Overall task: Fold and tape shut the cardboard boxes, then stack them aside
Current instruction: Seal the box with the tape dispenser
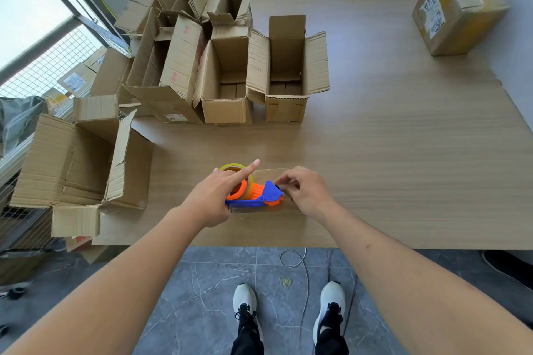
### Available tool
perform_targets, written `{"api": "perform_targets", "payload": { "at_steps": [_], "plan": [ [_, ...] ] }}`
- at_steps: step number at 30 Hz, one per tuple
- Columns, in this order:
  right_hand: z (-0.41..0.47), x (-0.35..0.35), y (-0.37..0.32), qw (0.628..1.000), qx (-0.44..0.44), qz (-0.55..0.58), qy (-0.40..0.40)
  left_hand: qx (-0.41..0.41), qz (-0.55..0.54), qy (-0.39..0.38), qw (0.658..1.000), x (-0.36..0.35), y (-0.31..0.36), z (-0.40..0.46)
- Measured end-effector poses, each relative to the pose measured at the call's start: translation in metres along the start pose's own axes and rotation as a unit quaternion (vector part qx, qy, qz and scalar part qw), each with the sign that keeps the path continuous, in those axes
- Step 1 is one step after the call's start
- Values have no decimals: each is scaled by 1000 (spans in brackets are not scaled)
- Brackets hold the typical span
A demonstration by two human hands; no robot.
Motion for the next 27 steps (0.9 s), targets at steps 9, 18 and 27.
{"api": "perform_targets", "payload": {
  "at_steps": [9,18,27],
  "plan": [
    [4,0,13,999,-35,38,17,-10,65,-4,998,-8,3,1],
    [4,1,17,997,-52,39,33,-41,194,119,973,-2,17,-5],
    [-27,51,39,991,-72,51,103,-13,167,81,982,-6,9,1]
  ]
}}
Point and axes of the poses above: each hand's wrist, its own z-axis towards the middle knuckle, its own x-axis out of the back of the hand, y = z × x, the point moved 10 cm from there along z, towards the middle knuckle, and after that the axes turned 7 degrees about -x, right-handed, at the moved point
